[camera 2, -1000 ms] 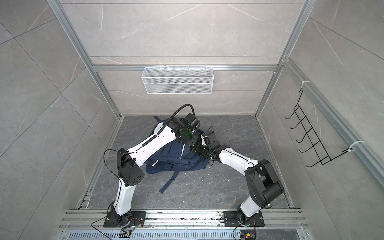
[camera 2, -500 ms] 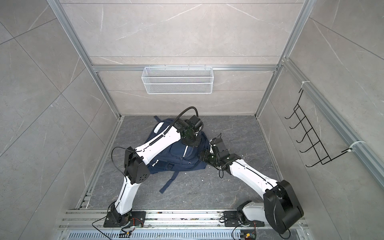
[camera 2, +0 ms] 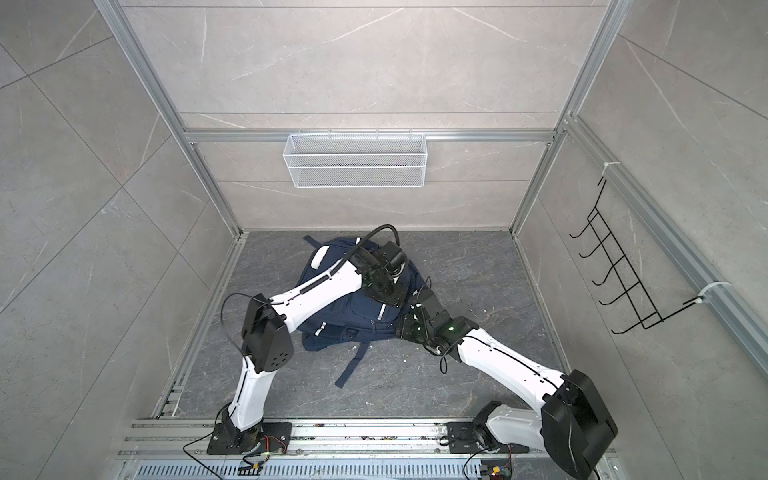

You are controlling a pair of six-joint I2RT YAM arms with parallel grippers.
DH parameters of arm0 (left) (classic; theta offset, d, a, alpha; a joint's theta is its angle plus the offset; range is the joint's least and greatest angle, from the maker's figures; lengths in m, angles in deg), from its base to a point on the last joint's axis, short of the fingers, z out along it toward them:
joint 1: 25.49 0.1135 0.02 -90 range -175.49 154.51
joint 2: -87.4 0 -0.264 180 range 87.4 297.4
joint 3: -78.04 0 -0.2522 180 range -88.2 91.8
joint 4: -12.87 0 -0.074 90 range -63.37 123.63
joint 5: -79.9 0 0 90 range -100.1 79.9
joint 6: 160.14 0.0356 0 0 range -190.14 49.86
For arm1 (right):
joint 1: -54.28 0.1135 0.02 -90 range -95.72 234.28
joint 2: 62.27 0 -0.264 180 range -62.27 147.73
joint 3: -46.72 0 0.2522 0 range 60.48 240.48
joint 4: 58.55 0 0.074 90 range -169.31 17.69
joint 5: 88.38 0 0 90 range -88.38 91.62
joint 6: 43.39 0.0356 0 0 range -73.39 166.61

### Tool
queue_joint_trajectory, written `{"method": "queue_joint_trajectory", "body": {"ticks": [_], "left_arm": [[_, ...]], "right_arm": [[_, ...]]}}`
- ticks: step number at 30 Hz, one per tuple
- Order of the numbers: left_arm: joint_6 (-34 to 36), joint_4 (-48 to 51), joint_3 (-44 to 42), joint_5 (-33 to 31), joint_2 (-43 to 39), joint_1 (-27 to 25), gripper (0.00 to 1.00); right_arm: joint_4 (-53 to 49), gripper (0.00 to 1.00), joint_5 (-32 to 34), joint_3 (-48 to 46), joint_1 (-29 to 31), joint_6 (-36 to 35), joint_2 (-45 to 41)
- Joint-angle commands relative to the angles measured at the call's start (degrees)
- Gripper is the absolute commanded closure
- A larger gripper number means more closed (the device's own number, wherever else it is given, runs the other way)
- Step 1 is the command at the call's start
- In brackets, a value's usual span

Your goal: Pack the student bag

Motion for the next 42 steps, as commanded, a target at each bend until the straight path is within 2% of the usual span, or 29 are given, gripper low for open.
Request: {"method": "queue_joint_trajectory", "body": {"ticks": [1,4,8,13,22,27,31,37,40,42], "left_arm": [[-1.2,-5.6,-6.4,0.2,-9.6,3.3,0.42],[-2.3,-8.7,-13.8,0.4,-13.8,5.8,0.43],[-4.2,-13.3,-21.9,4.2,-16.7,8.8,0.43],[-6.1,-16.7,-26.6,7.5,-17.6,9.5,0.44],[-9.2,-21.0,-32.8,9.7,-18.8,9.6,0.44],[-10.2,-22.0,-34.5,10.1,-18.7,9.6,0.45],[-10.5,-22.0,-35.5,9.5,-19.2,9.6,0.46],[-11.5,-22.7,-38.4,9.4,-20.9,9.6,0.46],[-12.8,-23.4,-40.7,8.8,-22.2,9.4,0.46],[-13.7,-24.1,-41.9,8.8,-22.8,9.2,0.46]], "right_arm": [[0.5,0.41,3.4,3.7,2.8,-0.6,4.6],[2.0,0.45,4.1,6.8,5.2,-0.9,9.0],[2.5,0.53,4.4,10.9,6.9,-1.5,15.5],[2.9,0.58,4.7,14.1,7.9,-2.3,20.4],[3.9,0.59,6.9,15.8,7.9,-3.9,24.6],[4.4,0.72,6.3,17.7,8.0,-4.9,27.6],[3.9,0.82,6.2,17.8,8.5,-5.3,27.7],[3.0,0.90,7.5,15.6,9.1,-5.6,25.6],[1.9,0.98,7.7,15.3,9.3,-5.6,24.5],[1.4,0.99,7.6,15.2,9.7,-5.7,23.3]]}}
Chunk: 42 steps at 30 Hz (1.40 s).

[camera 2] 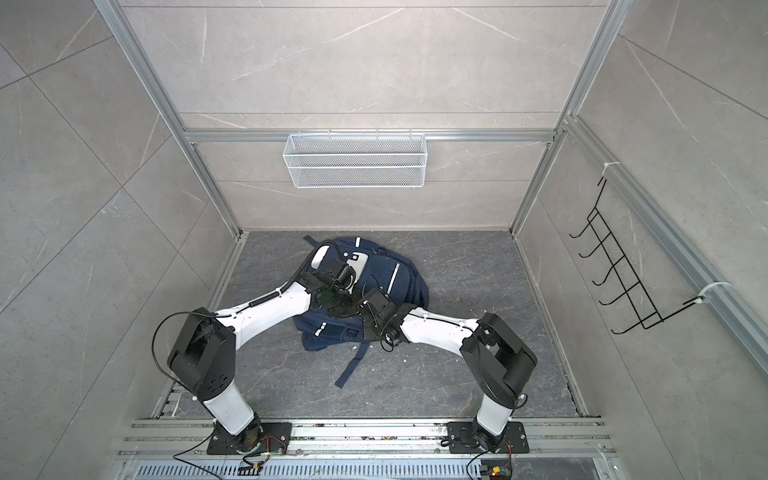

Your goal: Pack the student bag

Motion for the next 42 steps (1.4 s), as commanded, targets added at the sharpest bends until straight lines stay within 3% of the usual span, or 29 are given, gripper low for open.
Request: {"method": "queue_joint_trajectory", "body": {"ticks": [1,10,15,24,31,36,40,42], "left_arm": [[-2.4,0.4,-2.1,-0.2,-2.6,-0.5,0.46],[-3.6,-2.2,-2.7,-0.9,-1.7,-0.9,0.47],[-3.6,-3.5,0.3,-1.8,-0.1,-0.9,0.53],[-0.9,-0.8,2.8,-3.7,0.8,0.6,1.00],[1.2,0.6,0.8,-4.7,-2.1,4.9,1.00],[2.1,0.8,-2.3,-4.9,-5.4,9.0,1.00],[1.6,-0.8,-4.4,-2.5,-6.5,9.9,1.00],[0.1,-2.9,-5.1,0.9,-6.2,8.6,0.88]], "right_arm": [[-1.8,1.00,1.3,-0.7,0.6,-0.6,-3.2],[-5.7,1.00,0.5,2.9,3.1,-2.1,-4.6],[-7.3,1.00,0.9,4.1,5.1,-2.3,-4.4],[-11.9,1.00,6.3,1.6,5.3,-2.4,-8.2],[-16.4,1.00,10.7,-0.6,3.6,-4.7,-12.2],[-17.1,1.00,8.3,-3.6,-3.0,-6.8,-14.3],[-16.9,1.00,6.0,-3.7,-4.9,-8.2,-14.9],[-15.9,1.00,3.7,-3.4,-4.9,-8.3,-14.1]]}}
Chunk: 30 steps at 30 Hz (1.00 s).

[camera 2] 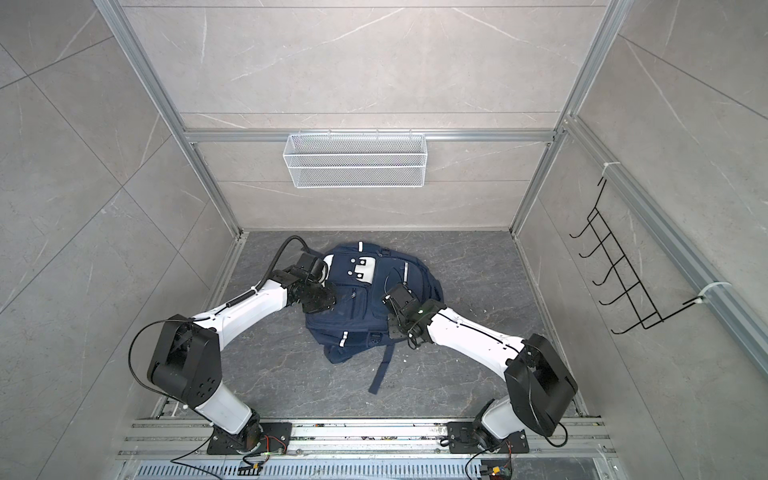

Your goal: Pack the student bag

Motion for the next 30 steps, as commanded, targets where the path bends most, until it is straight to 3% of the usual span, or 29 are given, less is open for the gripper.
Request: {"method": "queue_joint_trajectory", "body": {"ticks": [1,4,11,24,27,30], "left_arm": [[-0.5,-3.6,-0.5,4.2,-2.0,-2.9,0.81],[-2.2,-5.7,-0.1,4.9,-2.1,-7.8,0.63],[-8.5,-13.1,-2.4,5.6,-0.4,-13.6,0.55],[-10.8,-17.7,0.4,5.3,5.5,-15.0,0.55],[-11.0,-17.4,1.0,4.8,6.5,-15.0,0.62],[-10.4,-15.9,1.8,3.4,6.9,-15.0,0.77]], "right_arm": [[-0.3,1.00,-3.7,-0.1,0.4,-1.7,-0.4],[1.0,1.00,-5.8,-0.4,0.7,-1.3,0.6],[1.0,1.00,-6.3,-1.6,1.0,-1.1,0.2],[1.6,1.00,-8.3,-1.9,2.5,-0.9,0.2],[1.5,1.00,-8.3,-1.6,3.1,-0.9,0.3],[1.1,1.00,-8.3,-1.5,3.3,-1.0,0.2]]}}
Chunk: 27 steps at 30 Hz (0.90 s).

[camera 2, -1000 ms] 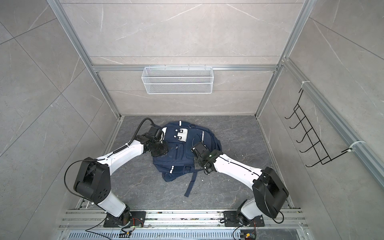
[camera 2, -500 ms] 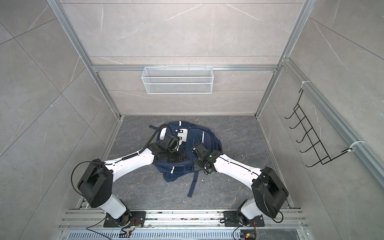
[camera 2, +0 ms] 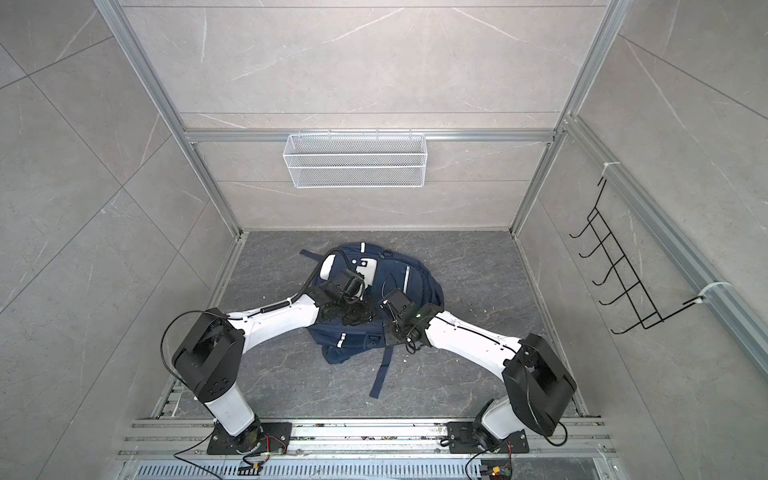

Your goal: Pack the student bag

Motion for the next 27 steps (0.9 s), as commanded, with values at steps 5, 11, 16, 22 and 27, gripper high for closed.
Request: {"method": "queue_joint_trajectory", "body": {"ticks": [5,11,16,22,27], "left_arm": [[2.8,2.3,3.8,-3.9,0.0,1.1,1.00],[6.5,6.1,2.6,-5.7,-4.2,6.6,1.00],[9.2,9.0,0.4,-6.5,-8.2,10.7,1.00],[11.1,10.9,-2.7,-7.8,-11.8,14.6,1.00],[11.6,11.0,-2.2,-7.4,-11.2,16.6,1.00]], "right_arm": [[-1.9,1.00,-1.4,-0.1,1.2,-1.0,-0.5],[-4.3,1.00,1.6,-1.6,-0.8,-2.2,-2.1],[-5.6,1.00,2.6,-2.0,-5.5,-4.1,-3.5],[-5.4,1.00,3.8,-0.6,-10.6,-5.3,-1.4],[-3.2,1.00,0.0,0.1,-10.7,-5.6,0.0]]}}
